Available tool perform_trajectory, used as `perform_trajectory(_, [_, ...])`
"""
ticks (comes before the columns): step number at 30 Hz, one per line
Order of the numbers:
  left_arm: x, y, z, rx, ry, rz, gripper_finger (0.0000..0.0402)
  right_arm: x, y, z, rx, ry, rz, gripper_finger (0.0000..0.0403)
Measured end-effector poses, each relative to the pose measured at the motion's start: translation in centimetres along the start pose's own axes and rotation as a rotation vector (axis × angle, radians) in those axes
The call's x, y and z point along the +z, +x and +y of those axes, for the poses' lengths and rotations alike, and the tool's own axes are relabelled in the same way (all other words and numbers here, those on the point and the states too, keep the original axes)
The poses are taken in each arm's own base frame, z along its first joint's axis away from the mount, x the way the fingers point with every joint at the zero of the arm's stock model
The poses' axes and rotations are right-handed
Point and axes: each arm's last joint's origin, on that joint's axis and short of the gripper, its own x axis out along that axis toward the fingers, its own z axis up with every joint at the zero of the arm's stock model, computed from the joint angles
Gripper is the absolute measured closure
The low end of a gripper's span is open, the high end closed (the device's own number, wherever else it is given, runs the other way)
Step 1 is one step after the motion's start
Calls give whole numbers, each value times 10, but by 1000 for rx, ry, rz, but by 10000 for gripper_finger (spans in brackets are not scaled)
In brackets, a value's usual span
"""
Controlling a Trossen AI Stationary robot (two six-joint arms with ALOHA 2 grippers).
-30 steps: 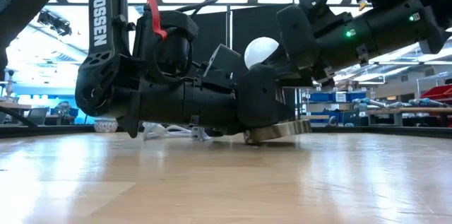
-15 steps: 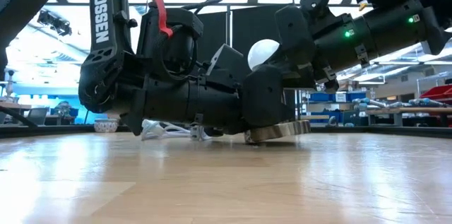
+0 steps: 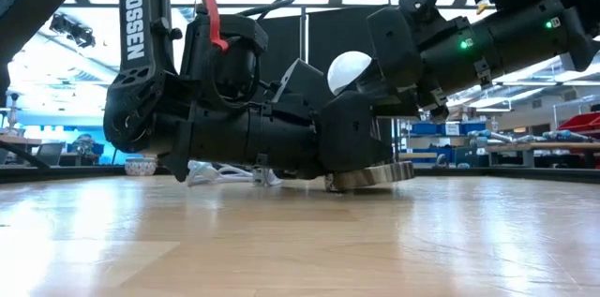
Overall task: Screw lightbulb
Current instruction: Insert the white lightbulb into the lamp socket
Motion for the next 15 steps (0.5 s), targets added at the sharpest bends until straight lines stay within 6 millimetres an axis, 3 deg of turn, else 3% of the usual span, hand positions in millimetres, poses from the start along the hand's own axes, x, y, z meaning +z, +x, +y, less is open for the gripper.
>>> perform_trajectory(11, [0,1,0,-104,45,13,203,0,-1,2,66,-8,28,131])
perform_trajectory(15, [1,1,8,-184,48,32,203,-1,-2,4,83,-20,36,101])
